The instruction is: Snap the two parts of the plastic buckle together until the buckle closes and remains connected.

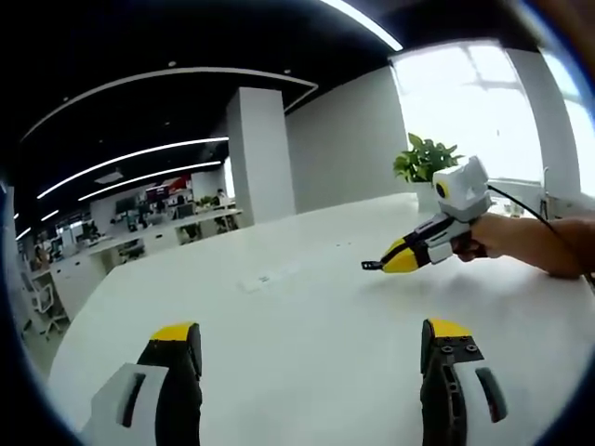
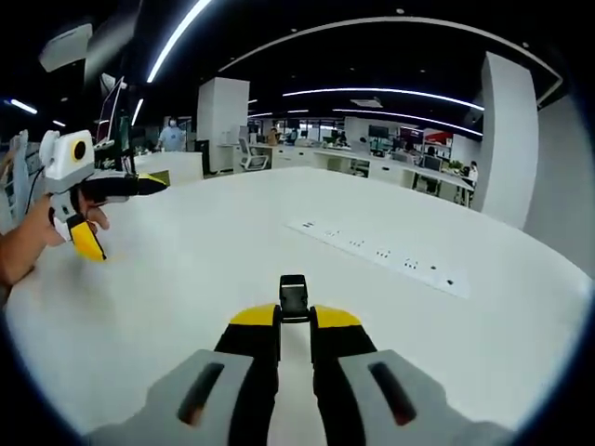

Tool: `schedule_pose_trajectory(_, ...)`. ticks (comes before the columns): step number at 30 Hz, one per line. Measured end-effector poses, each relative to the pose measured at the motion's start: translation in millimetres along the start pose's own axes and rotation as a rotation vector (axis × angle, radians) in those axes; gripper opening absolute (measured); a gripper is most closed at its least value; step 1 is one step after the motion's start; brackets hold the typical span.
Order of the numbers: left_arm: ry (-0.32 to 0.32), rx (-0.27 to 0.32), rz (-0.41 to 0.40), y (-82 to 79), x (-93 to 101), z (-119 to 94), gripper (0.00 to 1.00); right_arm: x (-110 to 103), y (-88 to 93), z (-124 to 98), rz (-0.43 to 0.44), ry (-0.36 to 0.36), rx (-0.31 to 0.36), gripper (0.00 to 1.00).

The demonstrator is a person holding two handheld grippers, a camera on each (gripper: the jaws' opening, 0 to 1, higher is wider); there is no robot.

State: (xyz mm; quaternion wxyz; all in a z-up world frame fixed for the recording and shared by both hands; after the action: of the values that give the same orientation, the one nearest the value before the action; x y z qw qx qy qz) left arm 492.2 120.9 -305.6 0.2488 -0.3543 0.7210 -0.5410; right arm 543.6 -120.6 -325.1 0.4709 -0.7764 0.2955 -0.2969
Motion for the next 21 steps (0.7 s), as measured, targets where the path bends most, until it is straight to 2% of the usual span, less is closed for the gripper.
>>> schedule_pose_trajectory(11, 0.006, 0.0, -0.007, -0.2, -1.2, 0, 0.99, 6, -0.7, 16, 0.009, 0.006, -0.01, 0.11)
schedule_pose_trajectory(21, 0.012, 0.0, -0.007, -0.1, -0.5, 1, 0.99, 17, -10.3, 38, 0.011, 0.02, -0.026, 0.11)
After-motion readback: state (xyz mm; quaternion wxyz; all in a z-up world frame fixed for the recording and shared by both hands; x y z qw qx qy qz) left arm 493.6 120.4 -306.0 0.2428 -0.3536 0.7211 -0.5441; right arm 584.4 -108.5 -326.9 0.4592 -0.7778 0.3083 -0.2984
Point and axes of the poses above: the point that each gripper's makers call its tool centre point, and the gripper's own axes: z roughly forward along the fingers, x roughly to its right, y roughly out of its underside, the point moved 6 cm from there along -z, roughly backward along the fingers, and after that the axes turned 5 degrees about -z, right-handed, at the moved point
